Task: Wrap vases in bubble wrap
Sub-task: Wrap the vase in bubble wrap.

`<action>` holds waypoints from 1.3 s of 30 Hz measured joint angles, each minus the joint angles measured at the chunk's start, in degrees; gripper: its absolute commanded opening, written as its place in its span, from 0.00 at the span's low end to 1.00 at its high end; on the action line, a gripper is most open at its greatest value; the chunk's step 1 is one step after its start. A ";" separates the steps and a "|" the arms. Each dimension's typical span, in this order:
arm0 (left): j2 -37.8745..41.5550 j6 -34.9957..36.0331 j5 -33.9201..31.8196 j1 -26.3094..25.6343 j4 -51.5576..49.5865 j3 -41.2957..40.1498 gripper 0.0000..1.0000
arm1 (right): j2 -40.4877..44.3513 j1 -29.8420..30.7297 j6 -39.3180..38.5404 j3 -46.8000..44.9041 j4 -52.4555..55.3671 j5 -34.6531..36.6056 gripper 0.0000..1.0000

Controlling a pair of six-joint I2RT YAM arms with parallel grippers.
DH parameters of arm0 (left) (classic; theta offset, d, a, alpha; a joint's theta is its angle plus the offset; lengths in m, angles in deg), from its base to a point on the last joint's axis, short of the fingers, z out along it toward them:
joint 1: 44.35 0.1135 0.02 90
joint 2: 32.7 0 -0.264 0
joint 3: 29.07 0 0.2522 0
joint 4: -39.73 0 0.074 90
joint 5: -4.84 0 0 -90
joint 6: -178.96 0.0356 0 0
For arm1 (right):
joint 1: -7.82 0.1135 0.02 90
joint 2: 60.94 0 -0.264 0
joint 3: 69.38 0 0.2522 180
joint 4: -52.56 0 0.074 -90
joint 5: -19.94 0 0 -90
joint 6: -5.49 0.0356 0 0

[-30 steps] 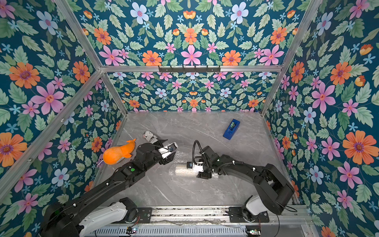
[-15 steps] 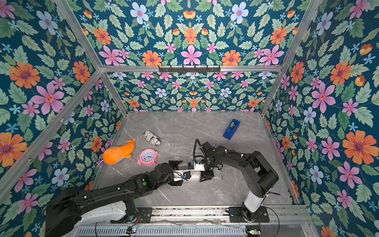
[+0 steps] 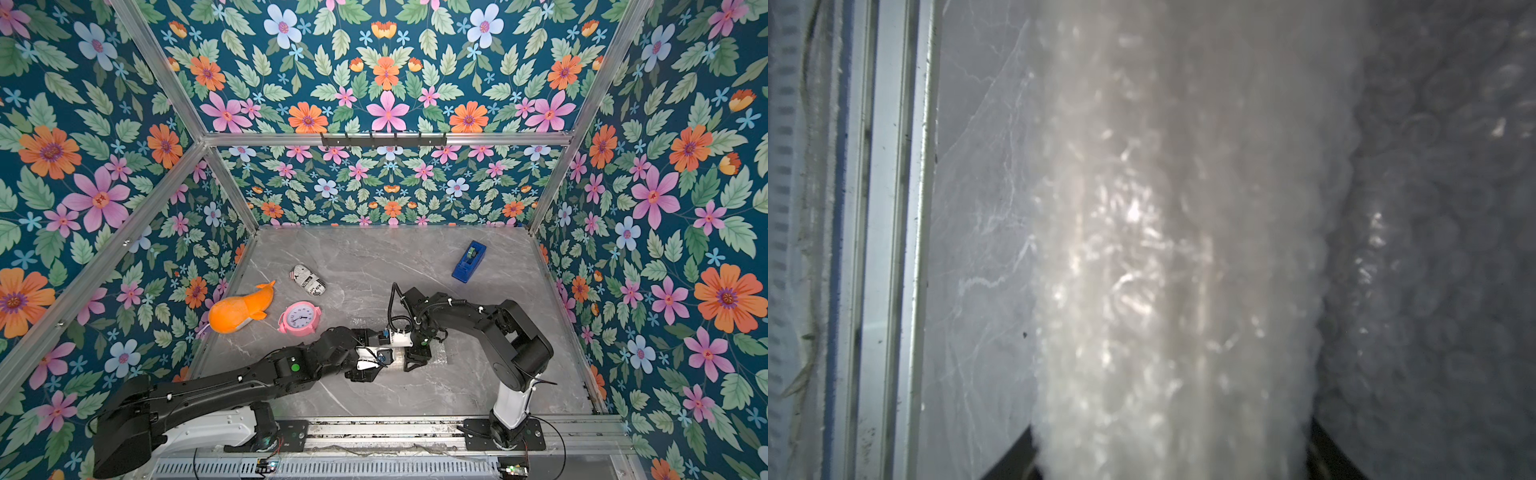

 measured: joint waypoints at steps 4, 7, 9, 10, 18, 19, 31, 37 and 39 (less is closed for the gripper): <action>-1.11 -0.92 -0.94 0.04 0.46 -0.07 0.80 | -3.17 -1.03 -1.57 4.39 6.25 -1.68 0.48; -1.86 -1.03 -2.01 -0.11 2.05 -0.72 0.75 | -4.94 -1.60 -2.32 6.62 10.21 -2.49 0.48; -2.27 -1.09 -2.86 -0.46 2.54 -0.87 0.75 | -5.95 -1.97 -2.47 7.76 12.98 -2.97 0.48; -2.19 -1.31 -3.45 -0.68 2.32 -0.90 0.76 | -6.54 -2.14 -2.51 8.35 14.43 -3.15 0.48; 7.65 -3.56 -8.02 -1.07 -1.57 -2.89 0.83 | -7.10 -2.56 -2.23 9.25 16.24 -3.39 0.48; 8.44 -3.80 -8.52 -1.07 -1.51 -2.84 0.82 | -6.49 -2.56 -2.12 8.72 15.45 -3.30 0.48; 3.82 -4.92 -8.59 -6.58 -2.45 -5.18 0.81 | -5.70 -2.78 -1.31 9.20 13.84 -1.44 0.48; -0.61 -3.56 -11.37 -8.37 2.38 -7.04 0.85 | -6.80 -2.84 -1.44 10.97 14.29 -1.44 0.47; -2.45 -3.13 -12.55 -8.57 4.72 -7.65 0.86 | -7.04 -2.84 -1.51 11.39 14.67 -1.44 0.47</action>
